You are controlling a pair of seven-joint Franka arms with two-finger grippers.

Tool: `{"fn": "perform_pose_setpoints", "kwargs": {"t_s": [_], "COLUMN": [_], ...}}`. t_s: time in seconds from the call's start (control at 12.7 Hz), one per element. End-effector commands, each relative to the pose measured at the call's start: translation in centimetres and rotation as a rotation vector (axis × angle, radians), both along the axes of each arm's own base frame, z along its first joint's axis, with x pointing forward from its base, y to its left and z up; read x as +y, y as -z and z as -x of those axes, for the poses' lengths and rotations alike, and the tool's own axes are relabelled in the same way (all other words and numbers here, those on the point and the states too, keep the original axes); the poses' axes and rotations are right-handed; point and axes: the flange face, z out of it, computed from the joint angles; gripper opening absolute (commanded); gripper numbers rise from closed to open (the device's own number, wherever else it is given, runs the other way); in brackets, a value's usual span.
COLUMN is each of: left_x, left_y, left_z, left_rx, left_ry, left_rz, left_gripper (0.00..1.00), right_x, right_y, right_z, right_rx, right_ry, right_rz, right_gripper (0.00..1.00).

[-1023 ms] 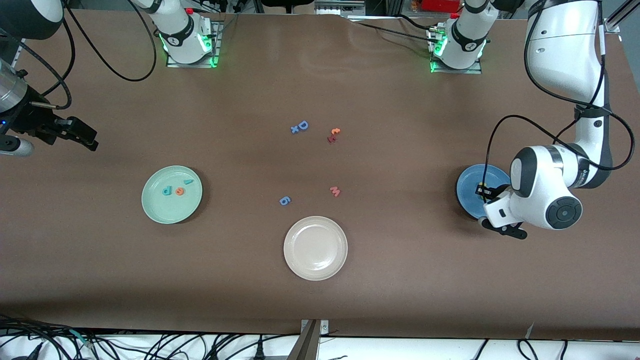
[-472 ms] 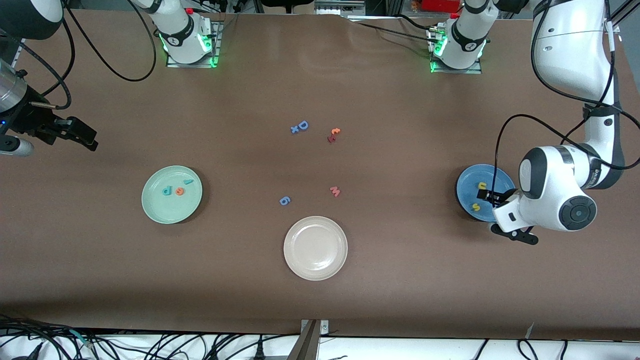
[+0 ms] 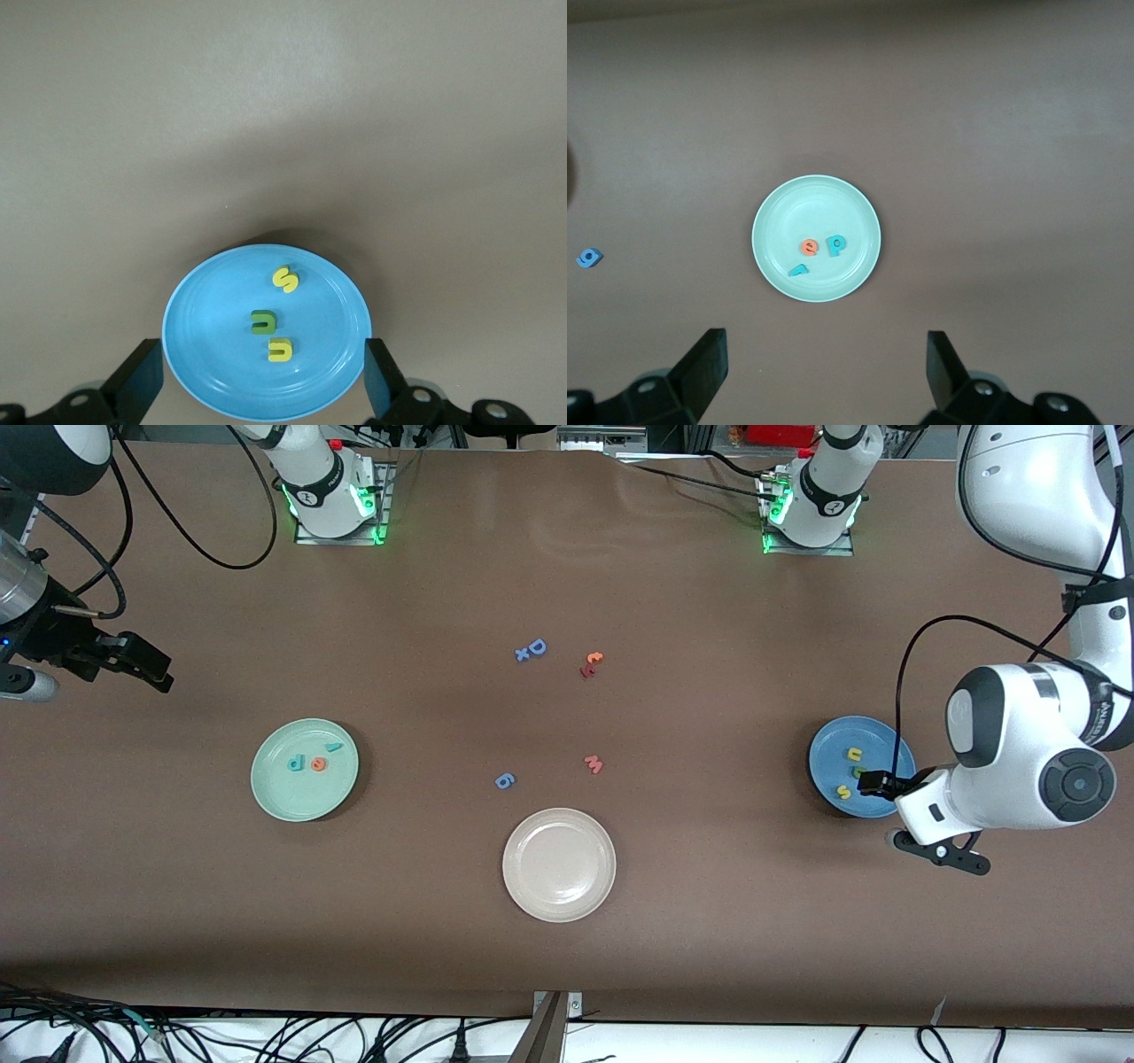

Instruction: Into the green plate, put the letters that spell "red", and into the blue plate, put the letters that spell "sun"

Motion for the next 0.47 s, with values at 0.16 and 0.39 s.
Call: {"fn": "perform_pose_setpoints", "kwargs": {"t_s": [0.16, 0.39], "left_x": [0.8, 0.3], "left_y": [-6.3, -11.0], "left_z": [2.5, 6.0], "left_rx": [-0.026, -0.06], "left_ry": [-0.043, -0.169], "left_rz": [0.004, 0.027], "left_gripper": [1.0, 1.0], "right_x": [-0.3, -0.3], "right_y": [-0.5, -0.5], "right_z": [-0.2, -0.2], "right_rx": [-0.001, -0.001], "right_ry": [-0.005, -0.005], "right_rz": [0.001, 0.0], "right_gripper": [0.99, 0.99]}}
